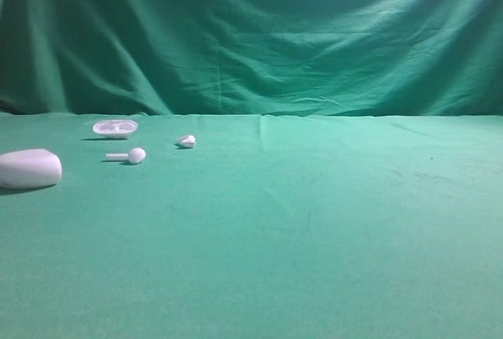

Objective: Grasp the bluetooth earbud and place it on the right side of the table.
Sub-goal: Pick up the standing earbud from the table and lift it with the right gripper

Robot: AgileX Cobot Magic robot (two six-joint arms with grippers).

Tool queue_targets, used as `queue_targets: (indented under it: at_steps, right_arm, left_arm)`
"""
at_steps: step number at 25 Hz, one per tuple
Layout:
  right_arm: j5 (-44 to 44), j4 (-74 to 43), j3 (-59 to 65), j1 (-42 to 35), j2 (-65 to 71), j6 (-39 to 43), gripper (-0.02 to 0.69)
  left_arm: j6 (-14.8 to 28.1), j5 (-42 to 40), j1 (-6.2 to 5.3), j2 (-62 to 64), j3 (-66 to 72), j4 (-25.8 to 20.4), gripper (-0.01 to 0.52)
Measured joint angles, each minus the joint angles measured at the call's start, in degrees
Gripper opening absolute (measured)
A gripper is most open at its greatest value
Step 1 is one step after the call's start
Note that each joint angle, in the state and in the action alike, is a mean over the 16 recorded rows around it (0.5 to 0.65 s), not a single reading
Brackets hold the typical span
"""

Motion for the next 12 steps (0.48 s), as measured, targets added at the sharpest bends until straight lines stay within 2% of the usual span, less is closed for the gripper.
queue_targets:
  at_steps: [5,12]
  right_arm:
    - [6.0,2.2,-7.1,0.7,15.9,0.7,0.000]
    - [11.9,3.9,-18.0,7.0,36.3,-5.1,0.000]
  left_arm:
    - [0.0,0.0,0.00,0.0,0.0,0.0,0.000]
    - [0.0,0.0,0.00,0.0,0.0,0.0,0.000]
